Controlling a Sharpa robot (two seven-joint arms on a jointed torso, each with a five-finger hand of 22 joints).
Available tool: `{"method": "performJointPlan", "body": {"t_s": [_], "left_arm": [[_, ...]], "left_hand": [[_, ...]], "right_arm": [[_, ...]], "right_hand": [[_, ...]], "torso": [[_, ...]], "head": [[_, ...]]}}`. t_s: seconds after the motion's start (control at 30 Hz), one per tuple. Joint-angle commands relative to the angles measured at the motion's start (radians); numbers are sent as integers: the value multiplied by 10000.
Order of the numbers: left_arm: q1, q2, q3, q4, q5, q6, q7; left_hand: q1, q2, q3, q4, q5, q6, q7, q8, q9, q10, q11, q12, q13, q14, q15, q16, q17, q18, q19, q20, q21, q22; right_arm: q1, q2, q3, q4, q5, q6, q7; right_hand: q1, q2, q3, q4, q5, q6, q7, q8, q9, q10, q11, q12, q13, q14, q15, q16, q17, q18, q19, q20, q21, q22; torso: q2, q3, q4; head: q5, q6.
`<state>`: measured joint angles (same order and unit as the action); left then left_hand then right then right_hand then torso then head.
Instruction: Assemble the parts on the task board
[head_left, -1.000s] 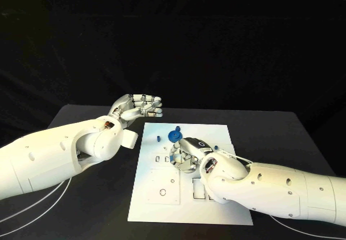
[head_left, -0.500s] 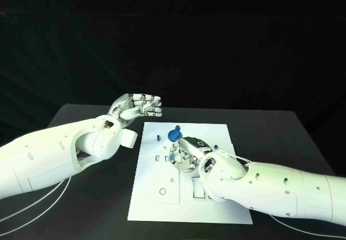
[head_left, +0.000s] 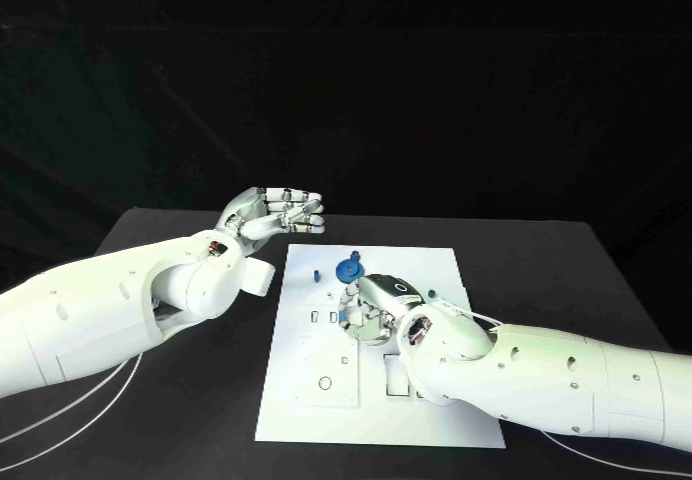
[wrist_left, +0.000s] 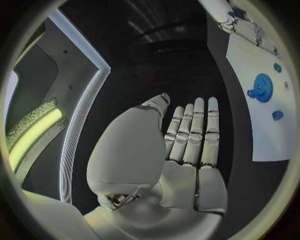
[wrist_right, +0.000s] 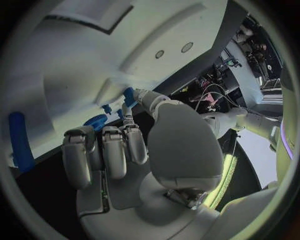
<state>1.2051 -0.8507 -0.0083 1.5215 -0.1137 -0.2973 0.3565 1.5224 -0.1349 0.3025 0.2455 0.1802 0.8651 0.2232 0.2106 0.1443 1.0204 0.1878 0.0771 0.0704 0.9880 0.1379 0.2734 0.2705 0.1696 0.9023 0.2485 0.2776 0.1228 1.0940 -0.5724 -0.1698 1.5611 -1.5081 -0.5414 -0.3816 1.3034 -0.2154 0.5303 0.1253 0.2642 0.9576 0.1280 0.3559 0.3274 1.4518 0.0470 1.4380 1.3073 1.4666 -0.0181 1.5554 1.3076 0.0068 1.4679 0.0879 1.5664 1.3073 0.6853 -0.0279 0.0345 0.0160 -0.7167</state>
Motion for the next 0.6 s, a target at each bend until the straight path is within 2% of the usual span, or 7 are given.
{"method": "performJointPlan", "body": {"t_s": [0.03, 0.33, 0.6], "left_arm": [[6, 15, 7, 7, -18, 183, 36], [5, 12, 6, -5, -19, 194, 20], [5, 5, 5, -9, -21, 198, 2]], "left_hand": [[63, -40, 37, 12, -49, -56, 232, -63, 17, 58, 1, -37, -16, -81, 15, -55, 9, 122, 38, -34, 55, 16], [51, -46, 48, 15, -51, -59, 233, -65, 17, 57, 2, -41, -17, -84, 17, -57, 15, 122, 35, -33, 57, 16], [39, -51, 59, 18, -54, -61, 234, -67, 17, 56, 3, -45, -17, -87, 18, -60, 21, 121, 32, -32, 58, 16]], "right_arm": [[-10, 2, -3, -2, -178, 75, -8], [-10, 13, -4, -7, -184, 43, 36], [-10, 8, -4, 4, -184, 15, 90]], "right_hand": [[-87, -71, -19, -60, -88, -89, 21, -91, -56, -78, 15, -55, 1193, 906, -31, -30, 1999, -68, 1029, -31, 44, 2635], [-219, -238, -22, -99, -201, -486, 184, -334, -211, -226, 152, -196, 1065, 897, 81, -44, 1962, -68, 1029, 55, 44, 2635], [-360, -500, -213, -106, -532, -923, 340, -662, -423, -704, 305, -683, 588, 871, 221, -77, 1870, -35, 956, 192, -78, 2563]], "torso": [[0, 0, 1], [-2, 0, 2], [2, -5, 5]], "head": [[-3, -2], [-13, 3], [-7, 18]]}}
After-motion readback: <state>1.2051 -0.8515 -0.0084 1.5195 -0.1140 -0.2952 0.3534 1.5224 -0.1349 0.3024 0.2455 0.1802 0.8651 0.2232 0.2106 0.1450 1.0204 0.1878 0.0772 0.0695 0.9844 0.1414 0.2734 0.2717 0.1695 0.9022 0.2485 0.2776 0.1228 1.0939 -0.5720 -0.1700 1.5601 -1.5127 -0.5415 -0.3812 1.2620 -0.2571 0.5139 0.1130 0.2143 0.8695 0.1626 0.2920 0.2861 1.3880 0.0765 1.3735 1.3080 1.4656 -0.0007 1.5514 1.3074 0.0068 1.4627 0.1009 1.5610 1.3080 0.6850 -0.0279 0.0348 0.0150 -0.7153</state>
